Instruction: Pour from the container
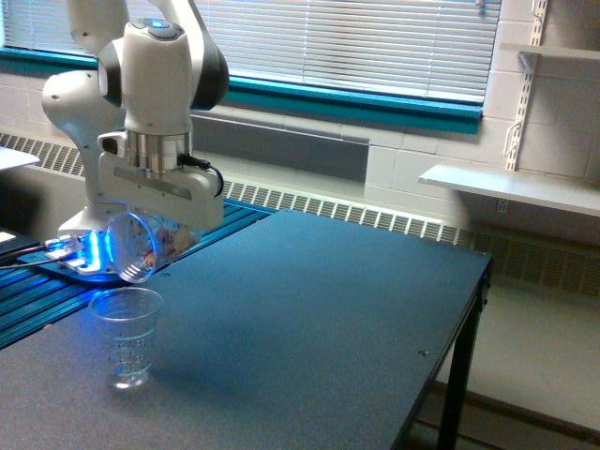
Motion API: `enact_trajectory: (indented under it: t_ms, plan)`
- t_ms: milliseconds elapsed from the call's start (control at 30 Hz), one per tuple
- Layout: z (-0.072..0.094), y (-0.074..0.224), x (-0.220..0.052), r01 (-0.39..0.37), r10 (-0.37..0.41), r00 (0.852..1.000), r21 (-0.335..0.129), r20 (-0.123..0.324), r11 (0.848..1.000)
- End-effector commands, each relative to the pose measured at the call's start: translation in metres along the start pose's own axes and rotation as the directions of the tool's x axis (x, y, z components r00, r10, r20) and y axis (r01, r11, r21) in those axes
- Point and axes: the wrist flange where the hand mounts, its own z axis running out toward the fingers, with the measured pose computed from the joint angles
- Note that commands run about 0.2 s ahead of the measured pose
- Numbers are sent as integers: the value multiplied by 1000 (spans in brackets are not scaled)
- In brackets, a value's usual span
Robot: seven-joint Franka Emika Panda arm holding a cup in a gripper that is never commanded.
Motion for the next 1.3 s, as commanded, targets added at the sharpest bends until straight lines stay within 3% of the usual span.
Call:
enact_trajectory:
  t_ms: [33,667,1300]
  plan:
    - [-2,-5,-3,8,-8,1000,19,26,1000]
    - [7,2,6,-15,12,993,29,115,999]
    - [3,5,9,-29,25,991,33,132,999]
